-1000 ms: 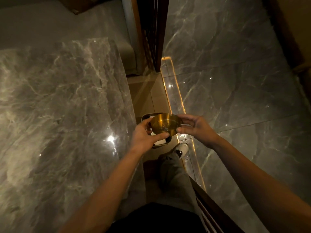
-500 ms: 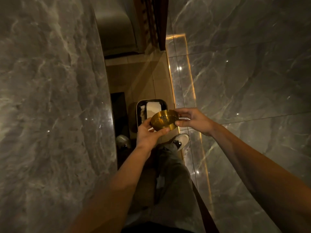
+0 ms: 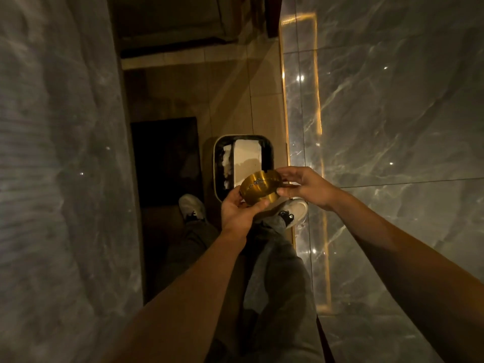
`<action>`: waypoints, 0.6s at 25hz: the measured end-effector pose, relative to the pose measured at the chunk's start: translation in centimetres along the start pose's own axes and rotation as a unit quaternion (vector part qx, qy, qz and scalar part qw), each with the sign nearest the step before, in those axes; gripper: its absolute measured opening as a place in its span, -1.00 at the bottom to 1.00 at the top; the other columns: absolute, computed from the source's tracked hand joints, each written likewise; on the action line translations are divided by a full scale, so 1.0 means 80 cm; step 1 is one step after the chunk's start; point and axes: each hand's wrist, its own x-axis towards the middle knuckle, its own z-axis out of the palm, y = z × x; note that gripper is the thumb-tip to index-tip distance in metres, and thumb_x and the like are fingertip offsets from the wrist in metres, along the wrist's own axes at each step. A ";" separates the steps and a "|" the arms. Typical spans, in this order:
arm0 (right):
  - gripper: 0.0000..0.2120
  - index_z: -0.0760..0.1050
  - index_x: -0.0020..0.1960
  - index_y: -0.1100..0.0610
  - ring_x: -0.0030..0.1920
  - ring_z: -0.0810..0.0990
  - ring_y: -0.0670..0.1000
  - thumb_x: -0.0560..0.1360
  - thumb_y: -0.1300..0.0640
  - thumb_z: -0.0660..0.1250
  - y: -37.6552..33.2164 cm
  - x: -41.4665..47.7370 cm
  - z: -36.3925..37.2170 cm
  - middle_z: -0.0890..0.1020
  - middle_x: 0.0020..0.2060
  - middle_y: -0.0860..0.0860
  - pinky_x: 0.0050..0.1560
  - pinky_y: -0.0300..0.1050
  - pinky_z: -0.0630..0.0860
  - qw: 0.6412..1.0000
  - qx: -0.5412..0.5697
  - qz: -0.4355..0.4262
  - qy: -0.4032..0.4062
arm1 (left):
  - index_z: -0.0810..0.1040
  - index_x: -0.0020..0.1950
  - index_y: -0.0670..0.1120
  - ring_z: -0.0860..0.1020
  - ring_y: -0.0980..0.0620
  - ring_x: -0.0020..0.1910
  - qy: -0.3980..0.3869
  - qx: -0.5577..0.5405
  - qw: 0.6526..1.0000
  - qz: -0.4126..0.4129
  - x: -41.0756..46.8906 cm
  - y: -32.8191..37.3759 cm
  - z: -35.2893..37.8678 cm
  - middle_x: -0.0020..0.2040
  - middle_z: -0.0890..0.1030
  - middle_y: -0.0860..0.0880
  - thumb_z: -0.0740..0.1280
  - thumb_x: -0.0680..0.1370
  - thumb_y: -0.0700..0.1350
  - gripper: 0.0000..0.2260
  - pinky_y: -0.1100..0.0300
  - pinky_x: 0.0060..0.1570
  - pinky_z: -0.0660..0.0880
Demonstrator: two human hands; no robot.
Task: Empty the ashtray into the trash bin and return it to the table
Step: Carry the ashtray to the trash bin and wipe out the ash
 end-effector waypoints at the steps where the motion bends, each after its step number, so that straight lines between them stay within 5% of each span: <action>1: -0.54 0.49 0.29 0.22 0.20 0.57 -0.04 0.41 0.32 0.47 0.008 0.011 -0.001 0.62 0.18 0.11 0.27 -0.18 0.47 1.000 0.007 0.003 0.002 | 0.51 0.24 -0.10 0.59 0.12 0.02 -0.001 0.001 1.000 -0.005 0.014 -0.007 0.001 0.08 0.61 0.00 0.52 0.35 -0.35 -0.50 0.47 -0.23 0.51; 3: -0.55 0.50 0.28 0.22 0.15 0.58 -0.09 0.41 0.33 0.47 0.022 0.031 -0.001 0.62 0.16 0.11 0.19 -0.27 0.48 1.000 0.013 0.007 0.006 | 0.50 0.28 -0.13 0.60 0.09 0.08 -0.008 0.014 1.000 -0.017 0.040 -0.017 0.002 0.13 0.62 -0.02 0.52 0.35 -0.32 -0.49 0.45 -0.20 0.53; 8: -0.55 0.49 0.28 0.23 0.20 0.56 -0.02 0.41 0.27 0.47 0.052 0.076 0.002 0.61 0.18 0.11 0.24 -0.15 0.43 0.999 0.029 0.014 0.008 | 0.56 0.01 0.01 0.61 0.11 0.02 0.009 0.028 0.999 -0.033 0.096 -0.031 0.001 -0.01 0.64 0.05 0.52 0.34 -0.35 -0.62 0.35 -0.12 0.52; 15: -0.70 0.54 0.19 0.25 0.14 0.62 0.10 0.46 0.33 0.40 0.087 0.115 0.009 0.65 0.08 0.18 0.19 0.05 0.55 0.998 0.050 0.007 0.032 | 0.62 -0.06 -0.03 0.62 -0.05 0.12 0.011 0.035 0.998 -0.042 0.155 -0.054 -0.005 -0.04 0.67 -0.01 0.50 0.36 -0.36 -0.72 0.02 0.21 0.52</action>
